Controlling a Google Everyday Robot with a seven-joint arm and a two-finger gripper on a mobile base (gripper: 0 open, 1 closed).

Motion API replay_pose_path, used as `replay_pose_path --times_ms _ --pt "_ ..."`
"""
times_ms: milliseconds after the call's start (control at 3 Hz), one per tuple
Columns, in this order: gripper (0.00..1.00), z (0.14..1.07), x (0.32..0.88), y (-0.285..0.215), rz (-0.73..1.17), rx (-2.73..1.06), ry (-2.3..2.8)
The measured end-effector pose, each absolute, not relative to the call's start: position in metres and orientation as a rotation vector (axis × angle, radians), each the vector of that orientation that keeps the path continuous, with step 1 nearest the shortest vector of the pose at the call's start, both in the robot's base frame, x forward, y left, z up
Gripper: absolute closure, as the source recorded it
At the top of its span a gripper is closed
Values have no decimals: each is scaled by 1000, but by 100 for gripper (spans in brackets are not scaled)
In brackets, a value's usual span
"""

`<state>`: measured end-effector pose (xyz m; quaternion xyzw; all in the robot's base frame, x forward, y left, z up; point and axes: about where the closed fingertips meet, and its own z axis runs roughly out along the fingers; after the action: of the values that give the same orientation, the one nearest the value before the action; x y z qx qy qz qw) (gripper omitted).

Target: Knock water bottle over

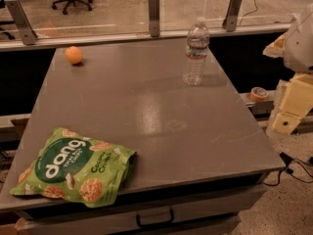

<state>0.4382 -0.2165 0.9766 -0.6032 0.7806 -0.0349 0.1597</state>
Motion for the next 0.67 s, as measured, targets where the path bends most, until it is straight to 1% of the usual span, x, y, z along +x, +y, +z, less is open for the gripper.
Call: replay_pose_path --times_ms 333,667 --pt "0 977 438 -217 -100 -1724 2231" --pt "0 975 465 -225 -105 -1696 2199"
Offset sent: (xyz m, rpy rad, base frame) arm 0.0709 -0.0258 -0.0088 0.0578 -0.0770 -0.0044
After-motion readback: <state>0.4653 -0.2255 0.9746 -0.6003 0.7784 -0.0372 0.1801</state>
